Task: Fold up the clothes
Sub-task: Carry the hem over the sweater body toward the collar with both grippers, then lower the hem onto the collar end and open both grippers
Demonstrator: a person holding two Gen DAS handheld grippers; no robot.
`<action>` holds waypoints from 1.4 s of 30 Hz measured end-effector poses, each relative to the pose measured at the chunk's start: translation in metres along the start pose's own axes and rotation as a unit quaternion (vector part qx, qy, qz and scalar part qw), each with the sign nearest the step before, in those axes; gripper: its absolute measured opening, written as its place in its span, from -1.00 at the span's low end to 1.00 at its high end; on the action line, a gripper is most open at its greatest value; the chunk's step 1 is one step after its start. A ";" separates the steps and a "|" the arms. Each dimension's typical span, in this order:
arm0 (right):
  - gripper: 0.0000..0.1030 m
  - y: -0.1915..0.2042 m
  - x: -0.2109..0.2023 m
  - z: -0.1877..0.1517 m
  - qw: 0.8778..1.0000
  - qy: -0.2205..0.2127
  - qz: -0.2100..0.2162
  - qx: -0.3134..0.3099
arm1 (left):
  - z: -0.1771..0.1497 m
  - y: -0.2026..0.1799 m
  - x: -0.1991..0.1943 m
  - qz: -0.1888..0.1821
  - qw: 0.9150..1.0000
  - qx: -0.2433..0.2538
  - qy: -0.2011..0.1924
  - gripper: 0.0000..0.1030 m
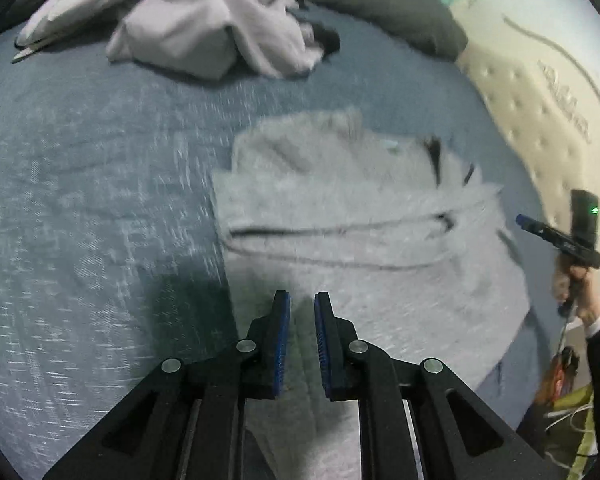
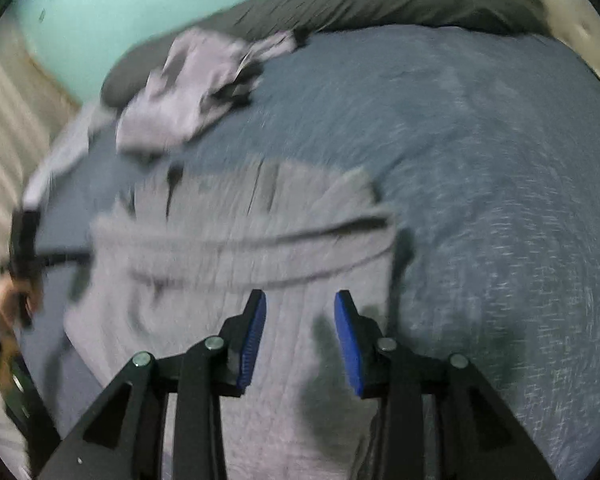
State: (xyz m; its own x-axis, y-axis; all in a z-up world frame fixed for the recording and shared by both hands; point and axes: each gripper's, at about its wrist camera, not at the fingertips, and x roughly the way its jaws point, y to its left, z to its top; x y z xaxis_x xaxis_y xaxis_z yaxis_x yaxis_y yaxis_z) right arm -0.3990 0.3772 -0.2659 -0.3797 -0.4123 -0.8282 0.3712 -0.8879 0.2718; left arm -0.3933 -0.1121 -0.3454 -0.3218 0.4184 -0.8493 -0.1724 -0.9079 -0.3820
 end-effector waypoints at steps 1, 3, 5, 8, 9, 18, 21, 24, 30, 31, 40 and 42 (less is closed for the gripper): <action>-0.29 0.006 0.007 -0.003 1.000 0.009 -0.008 -0.016 | 0.001 -0.001 0.005 0.007 1.000 0.006 0.003 -0.74; -0.29 0.018 0.021 -0.005 0.998 0.023 -0.022 -0.050 | 0.003 -0.004 0.013 0.020 1.000 0.019 0.007 -0.74; -0.29 0.022 0.033 -0.006 0.995 0.036 -0.045 -0.075 | 0.007 -0.004 0.020 0.029 0.999 0.027 0.007 -0.74; -0.29 0.020 0.051 -0.002 0.991 0.046 -0.078 -0.099 | 0.020 -0.001 0.021 0.048 0.998 0.030 -0.010 -0.74; -0.31 0.018 0.055 0.002 0.990 0.046 -0.085 -0.101 | 0.024 0.000 0.021 0.057 0.998 0.032 -0.018 -0.74; -0.37 -0.016 0.047 0.067 0.991 -0.034 -0.126 -0.039 | 0.077 0.029 0.008 0.088 0.993 -0.016 -0.081 -0.74; -0.37 -0.029 0.038 0.083 0.992 -0.052 -0.112 -0.005 | 0.085 0.038 0.002 0.082 0.992 -0.038 -0.092 -0.74; -0.37 -0.045 0.022 0.081 0.995 -0.066 -0.077 0.023 | 0.084 0.044 -0.001 0.075 0.992 -0.041 -0.093 -0.67; -0.36 -0.067 0.021 0.059 0.996 -0.042 -0.063 0.048 | 0.067 0.052 0.011 0.047 0.995 -0.049 -0.073 -0.34; -0.36 -0.068 0.023 0.056 0.996 -0.039 -0.062 0.049 | 0.066 0.052 0.013 0.044 0.995 -0.052 -0.073 -0.32; -0.39 -0.048 0.044 0.059 0.995 -0.042 -0.094 -0.019 | 0.070 0.061 0.028 0.014 0.993 -0.081 -0.090 -0.19; -0.72 -0.042 0.047 0.060 0.994 -0.046 -0.090 -0.030 | 0.070 0.062 0.030 0.011 0.992 -0.081 -0.093 -0.20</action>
State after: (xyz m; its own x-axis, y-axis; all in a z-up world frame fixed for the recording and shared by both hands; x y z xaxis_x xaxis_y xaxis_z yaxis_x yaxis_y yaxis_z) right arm -0.4837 0.3831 -0.2870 -0.5201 -0.2665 -0.8115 0.3380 -0.9367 0.0910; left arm -0.4787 -0.1540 -0.3685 -0.4922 0.3825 -0.7819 -0.0172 -0.9024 -0.4306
